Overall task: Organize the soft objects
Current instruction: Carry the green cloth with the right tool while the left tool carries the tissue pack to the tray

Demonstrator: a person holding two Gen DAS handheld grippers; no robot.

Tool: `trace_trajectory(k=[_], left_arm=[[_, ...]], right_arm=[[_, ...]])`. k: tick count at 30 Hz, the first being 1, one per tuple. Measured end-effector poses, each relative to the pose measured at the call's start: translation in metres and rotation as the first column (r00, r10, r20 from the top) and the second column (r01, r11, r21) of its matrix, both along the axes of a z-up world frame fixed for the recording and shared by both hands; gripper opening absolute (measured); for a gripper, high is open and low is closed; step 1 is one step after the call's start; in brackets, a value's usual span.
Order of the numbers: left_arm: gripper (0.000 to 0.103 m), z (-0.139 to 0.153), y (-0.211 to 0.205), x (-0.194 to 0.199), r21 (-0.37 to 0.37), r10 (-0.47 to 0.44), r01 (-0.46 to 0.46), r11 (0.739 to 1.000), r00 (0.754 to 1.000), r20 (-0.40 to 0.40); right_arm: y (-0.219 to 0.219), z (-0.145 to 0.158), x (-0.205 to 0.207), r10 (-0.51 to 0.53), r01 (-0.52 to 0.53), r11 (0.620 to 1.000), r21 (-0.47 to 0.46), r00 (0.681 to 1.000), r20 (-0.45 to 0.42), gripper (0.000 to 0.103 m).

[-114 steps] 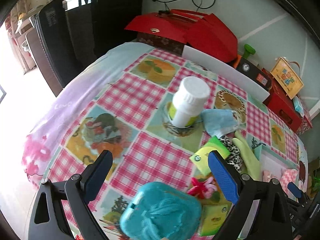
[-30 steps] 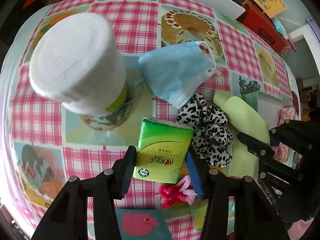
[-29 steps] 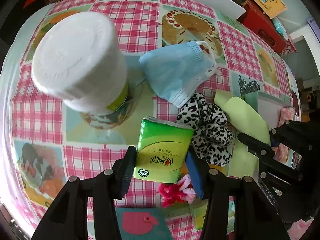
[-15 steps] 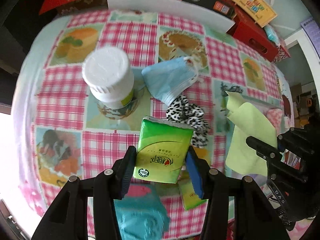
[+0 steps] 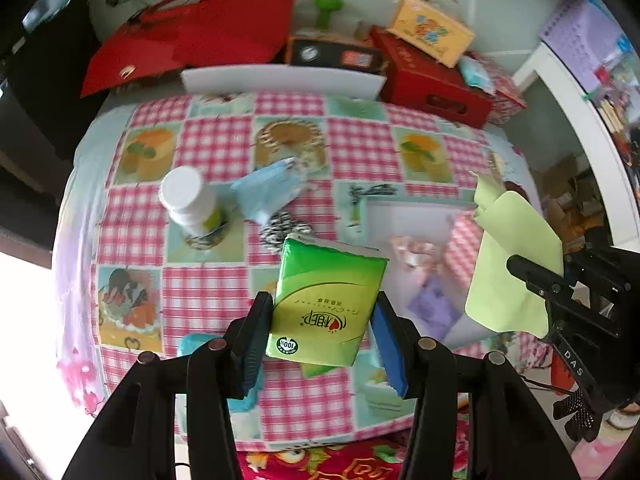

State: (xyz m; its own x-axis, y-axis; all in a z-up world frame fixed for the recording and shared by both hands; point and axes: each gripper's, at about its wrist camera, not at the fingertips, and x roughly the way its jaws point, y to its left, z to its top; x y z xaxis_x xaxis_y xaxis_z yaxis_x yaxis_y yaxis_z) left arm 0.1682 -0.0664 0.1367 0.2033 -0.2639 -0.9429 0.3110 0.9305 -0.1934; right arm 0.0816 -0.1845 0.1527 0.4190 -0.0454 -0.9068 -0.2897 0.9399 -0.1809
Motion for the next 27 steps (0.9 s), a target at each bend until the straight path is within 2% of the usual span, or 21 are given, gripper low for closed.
trace_trajectory(k=[5, 11, 18, 27], left_arm=[[0.051, 0.006, -0.032, -0.020, -0.022, -0.042, 0.042, 0.999, 0.999, -0.003], [0.051, -0.003, -0.071, -0.035, -0.026, -0.083, 0.082, 0.996, 0.996, -0.033], [0.051, -0.031, -0.106, -0.040, -0.013, -0.103, 0.103, 0.995, 0.990, -0.096], [0.051, -0.063, -0.120, -0.036, -0.005, -0.092, 0.093, 0.996, 0.983, -0.158]], right_arm=[[-0.035, 0.012, -0.027, -0.076, 0.076, 0.997, -0.019, 0.997, 0.015, 0.007], [-0.081, 0.012, -0.044, -0.174, 0.174, 0.985, -0.019, 0.985, 0.007, 0.007], [-0.119, -0.013, -0.054, -0.246, 0.246, 0.969, -0.012, 0.969, -0.039, 0.007], [-0.138, -0.048, -0.053, -0.269, 0.271, 0.963, 0.007, 0.959, -0.094, 0.007]])
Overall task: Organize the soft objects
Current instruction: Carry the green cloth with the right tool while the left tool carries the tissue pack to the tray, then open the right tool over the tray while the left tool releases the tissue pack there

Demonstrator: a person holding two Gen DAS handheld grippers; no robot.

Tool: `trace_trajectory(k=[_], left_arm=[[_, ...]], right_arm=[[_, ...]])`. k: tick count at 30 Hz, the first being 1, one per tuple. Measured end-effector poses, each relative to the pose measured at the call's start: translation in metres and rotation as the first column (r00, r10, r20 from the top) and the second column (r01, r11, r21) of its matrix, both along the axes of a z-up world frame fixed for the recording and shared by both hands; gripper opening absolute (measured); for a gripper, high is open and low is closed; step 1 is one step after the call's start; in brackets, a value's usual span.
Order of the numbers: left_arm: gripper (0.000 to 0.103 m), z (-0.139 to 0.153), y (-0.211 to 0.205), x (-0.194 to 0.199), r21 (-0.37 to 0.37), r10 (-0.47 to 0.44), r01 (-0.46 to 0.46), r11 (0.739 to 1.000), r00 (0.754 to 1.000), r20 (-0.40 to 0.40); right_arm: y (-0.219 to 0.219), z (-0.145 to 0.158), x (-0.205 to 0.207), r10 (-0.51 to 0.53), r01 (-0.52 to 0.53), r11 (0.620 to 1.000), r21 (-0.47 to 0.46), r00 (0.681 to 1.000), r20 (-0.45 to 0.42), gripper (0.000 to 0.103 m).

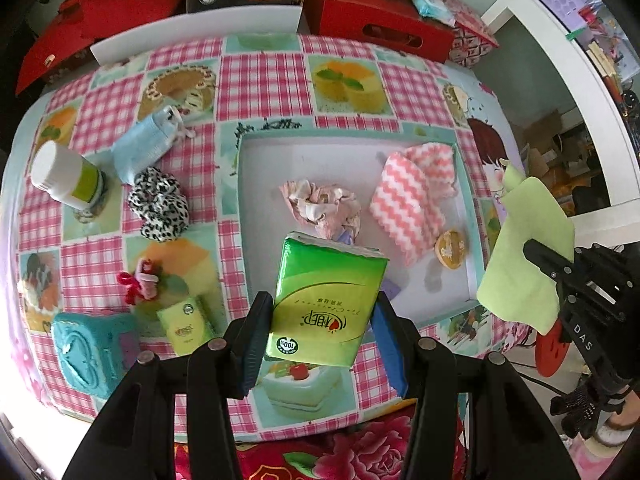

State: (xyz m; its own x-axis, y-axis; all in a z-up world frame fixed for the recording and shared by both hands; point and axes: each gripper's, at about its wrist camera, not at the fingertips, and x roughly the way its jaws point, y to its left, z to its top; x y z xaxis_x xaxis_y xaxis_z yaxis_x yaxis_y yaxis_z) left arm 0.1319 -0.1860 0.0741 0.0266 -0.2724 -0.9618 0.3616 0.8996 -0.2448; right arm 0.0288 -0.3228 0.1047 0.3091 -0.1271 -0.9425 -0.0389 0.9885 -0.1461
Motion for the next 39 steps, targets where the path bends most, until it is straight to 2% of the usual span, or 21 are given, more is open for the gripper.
trace_trajectory(k=[20, 39], left_arm=[[0.052, -0.069, -0.008, 0.015, 0.052, 0.026, -0.019, 0.998, 0.992, -0.120], [0.052, -0.125, -0.018, 0.024, 0.090, 0.030, -0.014, 0.996, 0.984, -0.175]], right_arm=[[0.000, -0.066, 0.021, 0.011, -0.006, 0.999, 0.041, 0.993, -0.116, 0.007], [-0.005, -0.110, 0.036, 0.021, -0.012, 0.999, 0.050, 0.981, -0.192, 0.008]])
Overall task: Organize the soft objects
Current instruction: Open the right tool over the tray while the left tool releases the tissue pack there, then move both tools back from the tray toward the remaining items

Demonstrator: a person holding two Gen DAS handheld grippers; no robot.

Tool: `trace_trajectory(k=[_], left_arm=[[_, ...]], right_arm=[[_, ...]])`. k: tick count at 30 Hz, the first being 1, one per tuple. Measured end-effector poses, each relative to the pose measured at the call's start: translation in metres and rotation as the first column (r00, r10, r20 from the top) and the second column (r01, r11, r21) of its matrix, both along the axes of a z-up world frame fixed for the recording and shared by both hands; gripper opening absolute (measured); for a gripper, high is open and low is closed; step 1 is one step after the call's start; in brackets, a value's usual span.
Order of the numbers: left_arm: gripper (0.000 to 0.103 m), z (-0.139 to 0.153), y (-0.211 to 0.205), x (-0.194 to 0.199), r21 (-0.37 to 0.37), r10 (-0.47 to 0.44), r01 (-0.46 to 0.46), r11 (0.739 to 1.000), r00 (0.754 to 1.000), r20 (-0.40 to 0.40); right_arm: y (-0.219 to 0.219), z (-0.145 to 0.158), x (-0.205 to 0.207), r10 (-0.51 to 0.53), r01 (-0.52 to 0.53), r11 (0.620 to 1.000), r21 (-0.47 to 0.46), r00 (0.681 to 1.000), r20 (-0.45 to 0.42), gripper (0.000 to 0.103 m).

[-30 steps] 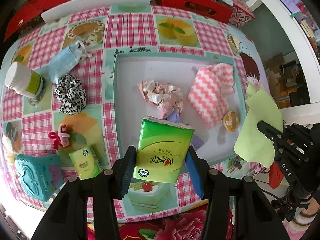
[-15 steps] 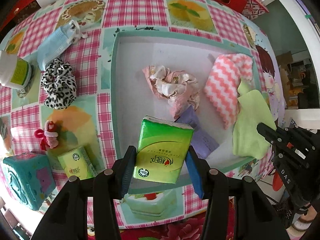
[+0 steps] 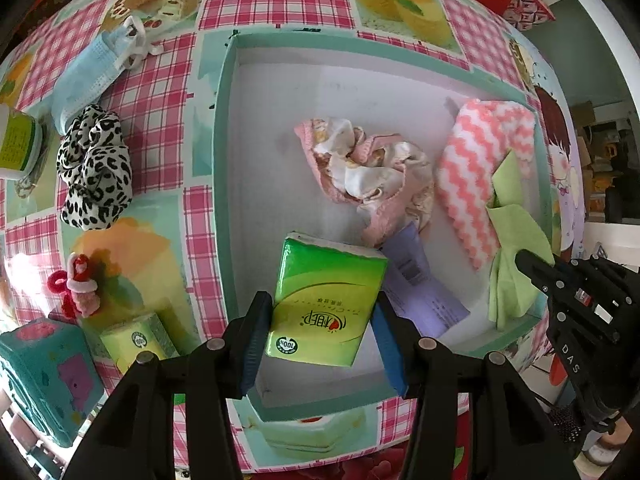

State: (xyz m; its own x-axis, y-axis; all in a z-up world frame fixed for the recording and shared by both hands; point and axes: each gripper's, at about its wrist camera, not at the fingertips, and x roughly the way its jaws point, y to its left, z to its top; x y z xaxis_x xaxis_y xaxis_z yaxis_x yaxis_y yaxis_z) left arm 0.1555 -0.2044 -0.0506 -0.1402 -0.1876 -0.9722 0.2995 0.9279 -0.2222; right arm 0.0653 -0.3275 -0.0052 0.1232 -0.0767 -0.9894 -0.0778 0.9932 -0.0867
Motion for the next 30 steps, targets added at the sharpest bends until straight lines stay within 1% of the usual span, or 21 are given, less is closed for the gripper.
trace_trajectory(k=[2, 4, 5, 6, 7, 8, 9, 11, 13, 14, 15, 16, 17, 19, 21, 22, 28, 30], left_arm=[[0.052, -0.001, -0.001, 0.004, 0.009, -0.001, 0.001, 1.000, 1.000, 0.004], [0.052, -0.002, -0.001, 0.007, 0.015, -0.001, 0.001, 1.000, 1.000, 0.013], [0.053, -0.002, 0.000, 0.008, 0.015, -0.002, 0.002, 1.000, 1.000, 0.017], [0.054, -0.001, 0.000, 0.008, 0.013, -0.002, 0.002, 1.000, 1.000, 0.020], [0.061, 0.001, 0.000, 0.009, 0.009, 0.000, 0.000, 1.000, 1.000, 0.023], [0.067, 0.003, -0.002, 0.009, 0.007, 0.002, -0.002, 1.000, 1.000, 0.027], [0.067, 0.006, -0.002, 0.010, 0.003, 0.001, -0.002, 1.000, 0.999, 0.037], [0.067, 0.011, -0.003, 0.010, 0.002, -0.004, 0.004, 1.000, 0.999, 0.048], [0.068, 0.015, -0.003, 0.010, 0.005, -0.004, 0.004, 1.000, 0.998, 0.065], [0.073, 0.017, -0.003, 0.011, 0.007, -0.004, 0.004, 1.000, 0.997, 0.076], [0.079, 0.019, -0.003, 0.011, 0.007, -0.004, 0.003, 1.000, 0.996, 0.086], [0.089, 0.021, -0.003, 0.010, 0.007, -0.001, 0.000, 1.000, 0.995, 0.097], [0.090, 0.025, -0.004, 0.010, 0.007, 0.004, -0.004, 1.000, 0.994, 0.111], [0.091, 0.030, -0.003, 0.009, 0.015, 0.010, -0.012, 1.000, 0.991, 0.135], [0.096, 0.036, -0.001, 0.008, 0.034, 0.015, -0.021, 0.999, 0.987, 0.161], [0.100, 0.038, 0.000, 0.008, 0.044, 0.018, -0.027, 0.999, 0.984, 0.180], [0.100, 0.045, 0.016, 0.009, 0.044, 0.038, -0.047, 0.998, 0.982, 0.185], [0.100, 0.042, 0.019, 0.006, 0.044, 0.045, -0.053, 0.998, 0.982, 0.183]], right_arm=[[-0.001, -0.002, 0.001, -0.002, 0.002, 1.000, 0.000, 1.000, -0.001, 0.008], [-0.003, -0.004, 0.003, -0.003, 0.003, 1.000, -0.002, 1.000, -0.004, 0.011], [-0.004, -0.005, 0.004, -0.004, 0.004, 1.000, -0.005, 1.000, -0.003, 0.018], [-0.004, -0.005, 0.004, -0.007, 0.007, 1.000, -0.010, 1.000, -0.001, 0.031], [-0.005, -0.004, 0.005, -0.011, 0.011, 1.000, -0.014, 1.000, 0.004, 0.040], [-0.010, -0.004, 0.007, -0.013, 0.014, 1.000, -0.014, 1.000, 0.008, 0.053], [-0.011, -0.004, 0.008, -0.017, 0.018, 1.000, -0.010, 1.000, 0.011, 0.055], [-0.014, -0.001, 0.008, -0.025, 0.025, 1.000, 0.001, 1.000, 0.014, 0.055], [-0.016, 0.000, 0.008, -0.028, 0.028, 1.000, 0.003, 1.000, 0.013, 0.060], [-0.015, 0.001, 0.008, -0.028, 0.028, 1.000, 0.002, 1.000, 0.012, 0.066], [-0.016, 0.002, 0.008, -0.026, 0.026, 1.000, 0.000, 1.000, 0.012, 0.070], [-0.016, 0.002, 0.008, -0.024, 0.024, 1.000, -0.001, 1.000, 0.011, 0.071], [-0.015, 0.002, 0.007, -0.023, 0.023, 1.000, -0.002, 1.000, 0.009, 0.074], [-0.011, 0.004, 0.003, -0.022, 0.022, 1.000, 0.000, 1.000, 0.009, 0.084], [-0.007, 0.008, -0.002, -0.018, 0.018, 1.000, 0.003, 1.000, 0.015, 0.100], [-0.006, 0.009, -0.003, -0.014, 0.014, 1.000, 0.008, 1.000, 0.017, 0.103], [-0.005, 0.011, -0.010, -0.027, 0.026, 1.000, 0.009, 0.999, 0.026, 0.103], [-0.007, 0.011, -0.008, -0.032, 0.032, 0.999, 0.011, 0.999, 0.025, 0.103]])
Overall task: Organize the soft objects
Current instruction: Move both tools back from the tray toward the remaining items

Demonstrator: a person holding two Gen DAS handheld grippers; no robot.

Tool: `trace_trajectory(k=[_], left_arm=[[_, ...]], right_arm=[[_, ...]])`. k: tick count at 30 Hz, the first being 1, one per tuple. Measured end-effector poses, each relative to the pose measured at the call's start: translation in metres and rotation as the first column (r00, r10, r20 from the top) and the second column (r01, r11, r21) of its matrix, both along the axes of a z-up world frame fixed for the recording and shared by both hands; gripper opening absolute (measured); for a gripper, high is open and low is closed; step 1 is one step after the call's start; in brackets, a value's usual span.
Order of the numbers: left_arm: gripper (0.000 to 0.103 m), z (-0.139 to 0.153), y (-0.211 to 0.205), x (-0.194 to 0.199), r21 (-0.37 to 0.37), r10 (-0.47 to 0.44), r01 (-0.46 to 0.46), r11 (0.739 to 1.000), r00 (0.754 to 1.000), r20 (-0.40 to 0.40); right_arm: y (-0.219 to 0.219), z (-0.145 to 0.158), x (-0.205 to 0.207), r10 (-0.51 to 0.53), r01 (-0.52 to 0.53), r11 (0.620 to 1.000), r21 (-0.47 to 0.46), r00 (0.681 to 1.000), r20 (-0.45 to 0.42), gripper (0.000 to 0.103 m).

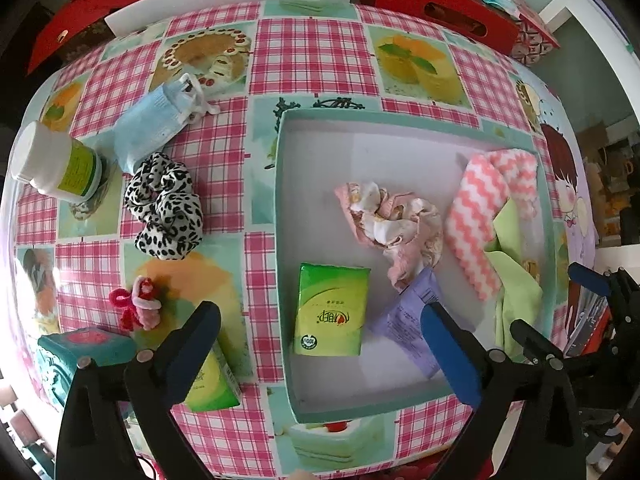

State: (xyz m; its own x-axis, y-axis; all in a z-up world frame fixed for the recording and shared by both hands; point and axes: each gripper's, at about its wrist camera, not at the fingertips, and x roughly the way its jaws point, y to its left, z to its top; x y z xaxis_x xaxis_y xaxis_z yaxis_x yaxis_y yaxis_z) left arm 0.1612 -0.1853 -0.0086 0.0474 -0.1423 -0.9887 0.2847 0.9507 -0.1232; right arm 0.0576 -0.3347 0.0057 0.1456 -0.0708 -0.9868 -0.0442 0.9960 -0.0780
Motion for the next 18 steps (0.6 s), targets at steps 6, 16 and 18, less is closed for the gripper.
trace_trajectory(k=[6, 16, 18], left_arm=[[0.100, -0.001, 0.014, -0.002, -0.006, 0.014, -0.014, 1.000, 1.000, -0.001], [0.100, 0.032, 0.022, -0.017, -0.026, 0.025, -0.024, 0.999, 0.999, 0.035], [0.100, 0.041, 0.025, -0.021, -0.034, 0.029, -0.027, 0.999, 0.998, 0.049]], right_arm=[[-0.004, 0.004, -0.004, -0.017, 0.017, 1.000, -0.002, 1.000, -0.003, 0.103], [0.013, 0.027, -0.021, -0.030, 0.030, 1.000, -0.007, 0.999, 0.027, 0.103], [0.018, 0.032, -0.024, -0.033, 0.033, 0.999, -0.011, 0.999, 0.039, 0.103]])
